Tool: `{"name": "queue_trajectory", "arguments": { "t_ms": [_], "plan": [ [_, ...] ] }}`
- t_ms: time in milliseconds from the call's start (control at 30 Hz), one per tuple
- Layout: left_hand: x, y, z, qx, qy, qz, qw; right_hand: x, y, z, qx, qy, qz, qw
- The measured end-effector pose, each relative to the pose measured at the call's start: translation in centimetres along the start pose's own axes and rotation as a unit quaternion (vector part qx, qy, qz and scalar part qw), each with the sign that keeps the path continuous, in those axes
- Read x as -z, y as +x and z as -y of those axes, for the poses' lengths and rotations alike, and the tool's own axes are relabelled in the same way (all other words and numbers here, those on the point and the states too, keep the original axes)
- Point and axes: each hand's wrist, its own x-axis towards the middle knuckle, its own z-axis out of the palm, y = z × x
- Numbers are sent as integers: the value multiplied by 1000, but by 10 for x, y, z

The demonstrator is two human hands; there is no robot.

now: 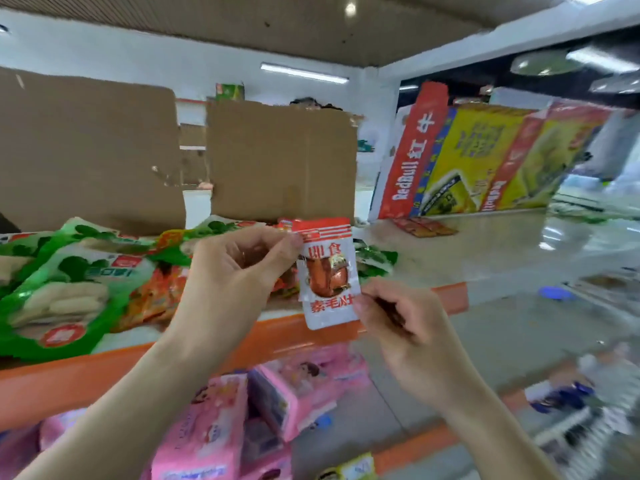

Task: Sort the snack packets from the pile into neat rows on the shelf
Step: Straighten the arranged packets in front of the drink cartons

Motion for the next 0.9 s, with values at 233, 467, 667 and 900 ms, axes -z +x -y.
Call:
{"name": "queue_trajectory", "arguments": {
  "t_ms": [233,467,667,900],
  "plan": [
    [-137,12,-5,-30,5,83,996,116,-29,-44,-41,-30,-63,997],
    [-283,1,-16,-60,14,127,990,233,-65,-98,-91,-42,-128,987],
    [-390,-1,-15,-78,25,133,988,322,-87,-138,-121,-116,-157,973],
    [-469,12,-10,-58,54,183,980,388,-94,-176,-159,-152,-172,960]
  ]
}}
